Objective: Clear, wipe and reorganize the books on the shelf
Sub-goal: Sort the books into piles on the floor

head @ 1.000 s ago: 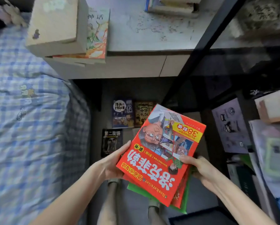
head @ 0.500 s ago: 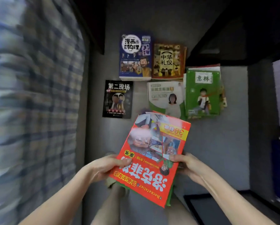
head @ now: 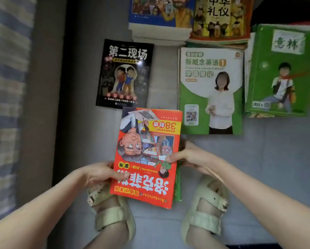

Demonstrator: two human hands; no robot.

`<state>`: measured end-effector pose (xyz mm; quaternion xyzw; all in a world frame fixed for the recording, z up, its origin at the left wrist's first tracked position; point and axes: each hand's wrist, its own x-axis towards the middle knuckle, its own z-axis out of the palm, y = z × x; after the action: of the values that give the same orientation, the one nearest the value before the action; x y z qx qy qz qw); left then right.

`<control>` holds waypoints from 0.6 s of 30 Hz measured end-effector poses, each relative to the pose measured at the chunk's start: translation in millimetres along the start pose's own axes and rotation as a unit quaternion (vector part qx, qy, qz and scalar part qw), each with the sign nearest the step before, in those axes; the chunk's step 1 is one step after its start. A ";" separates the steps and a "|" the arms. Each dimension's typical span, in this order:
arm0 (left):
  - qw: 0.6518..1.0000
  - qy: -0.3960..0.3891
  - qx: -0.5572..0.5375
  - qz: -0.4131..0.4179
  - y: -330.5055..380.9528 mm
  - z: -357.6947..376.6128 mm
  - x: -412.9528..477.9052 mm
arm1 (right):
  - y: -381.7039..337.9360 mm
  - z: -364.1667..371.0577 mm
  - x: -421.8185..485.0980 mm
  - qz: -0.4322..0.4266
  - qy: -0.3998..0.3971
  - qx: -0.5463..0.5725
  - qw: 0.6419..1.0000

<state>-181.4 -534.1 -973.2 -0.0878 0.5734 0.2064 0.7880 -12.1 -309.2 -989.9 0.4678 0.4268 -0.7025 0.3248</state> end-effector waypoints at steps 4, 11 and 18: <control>0.968 0.004 0.225 -0.114 33.5 -8.9 32.6 | -3.8 -12.9 20.0 -0.024 0.010 -0.116 0.993; 0.819 0.095 0.504 -0.258 158.3 -39.9 30.9 | -39.6 -14.1 11.6 -0.016 0.006 -0.490 0.872; 0.630 0.212 0.737 0.121 217.8 -8.3 31.0 | -60.4 -23.4 24.9 -0.008 -0.007 -0.465 0.885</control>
<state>-273.4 -334.4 -983.6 0.5512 0.6912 -0.2158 0.4145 -63.7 -263.9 -999.9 0.2547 0.7060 -0.4290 0.5027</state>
